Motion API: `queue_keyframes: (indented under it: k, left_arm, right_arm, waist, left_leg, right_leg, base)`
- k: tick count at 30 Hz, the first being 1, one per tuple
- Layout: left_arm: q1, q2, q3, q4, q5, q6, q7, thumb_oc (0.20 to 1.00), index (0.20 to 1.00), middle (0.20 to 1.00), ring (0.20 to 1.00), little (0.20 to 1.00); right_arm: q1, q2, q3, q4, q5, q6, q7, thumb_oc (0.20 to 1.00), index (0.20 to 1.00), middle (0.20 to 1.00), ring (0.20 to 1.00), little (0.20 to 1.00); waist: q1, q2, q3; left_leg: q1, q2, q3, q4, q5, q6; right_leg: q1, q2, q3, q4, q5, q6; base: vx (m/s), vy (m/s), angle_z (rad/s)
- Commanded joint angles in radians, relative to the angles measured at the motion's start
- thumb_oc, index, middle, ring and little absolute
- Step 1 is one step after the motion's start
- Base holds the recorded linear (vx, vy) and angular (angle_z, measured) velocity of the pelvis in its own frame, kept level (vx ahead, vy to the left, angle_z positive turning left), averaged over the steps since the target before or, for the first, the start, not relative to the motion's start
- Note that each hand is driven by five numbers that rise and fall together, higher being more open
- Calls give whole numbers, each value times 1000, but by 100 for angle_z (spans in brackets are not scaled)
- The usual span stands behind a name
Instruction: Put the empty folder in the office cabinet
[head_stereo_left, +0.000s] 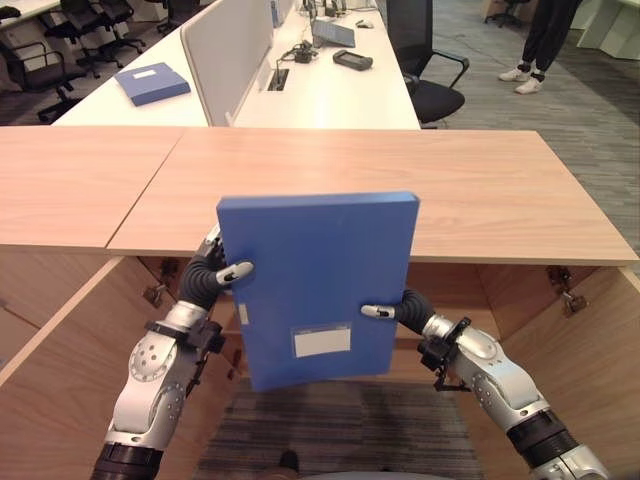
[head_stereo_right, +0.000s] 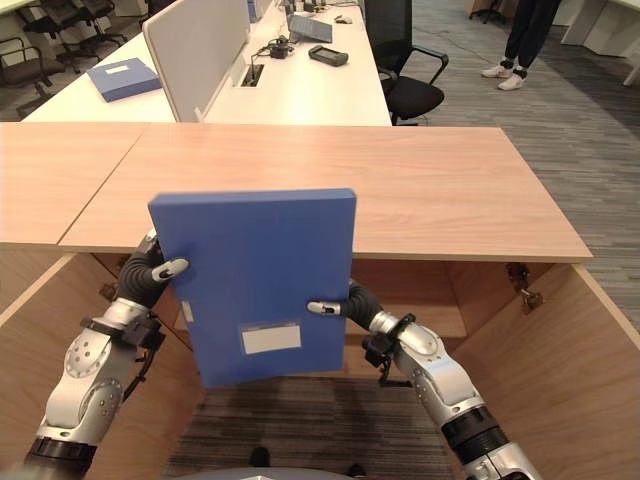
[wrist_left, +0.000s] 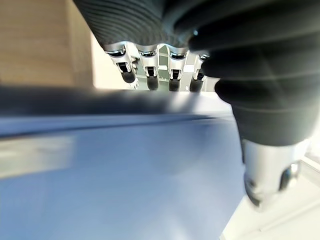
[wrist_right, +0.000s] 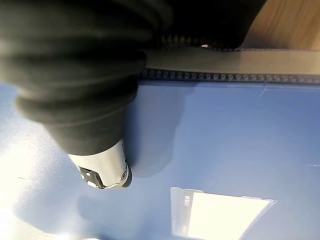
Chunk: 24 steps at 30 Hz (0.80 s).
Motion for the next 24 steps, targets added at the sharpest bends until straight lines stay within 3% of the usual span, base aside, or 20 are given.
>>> queue_keyframes:
  k: [1,2,8,14,17,24]
  left_arm:
    - [-44,2,40,62,59,-94,40,1000,1000,1000,1000,1000]
    - [-19,6,47,108,70,-104,50,1000,1000,1000,1000,1000]
    - [39,-3,44,250,81,-104,68,1000,1000,1000,1000,1000]
    - [81,-17,20,389,95,-76,67,1000,1000,1000,1000,1000]
    - [102,-22,-11,532,156,-57,74,1000,1000,1000,1000,1000]
    - [92,-41,-70,770,271,-41,90,1000,1000,1000,1000,1000]
  right_arm:
    - [-43,20,-102,-74,-151,-191,-133,200,200,200,200,200]
    - [-42,-27,-129,-105,-321,-263,-205,200,200,200,200,200]
    - [-14,-29,-136,-86,-528,-311,-321,200,200,200,200,200]
    - [-7,1,-77,-40,-502,-287,-282,200,200,200,200,200]
    - [10,48,-40,22,-410,-269,-247,200,200,200,200,200]
    - [-20,61,32,75,-367,-263,-224,200,200,200,200,200]
  waist:
    - [6,-11,0]
    - [7,-8,-1]
    - [9,4,8]
    - [16,8,17]
    - [21,11,24]
    - [30,13,26]
  left_leg:
    - [51,59,6,4,-102,-51]
    - [51,58,6,4,-103,-49]
    - [47,55,1,4,-101,-44]
    - [39,53,-5,4,-96,-41]
    - [32,52,-8,4,-91,-40]
    - [25,52,-13,4,-87,-39]
  right_leg:
    - [38,-74,-13,12,-59,85]
    - [38,-75,-16,12,-60,86]
    - [37,-74,-19,15,-63,85]
    - [28,-74,-20,17,-62,86]
    - [25,-74,-23,19,-61,87]
    - [20,-74,-27,23,-62,87]
  base:
    - [0,0,0]
    - [0,0,0]
    - [0,0,0]
    - [0,0,0]
    - [0,0,0]
    - [0,0,0]
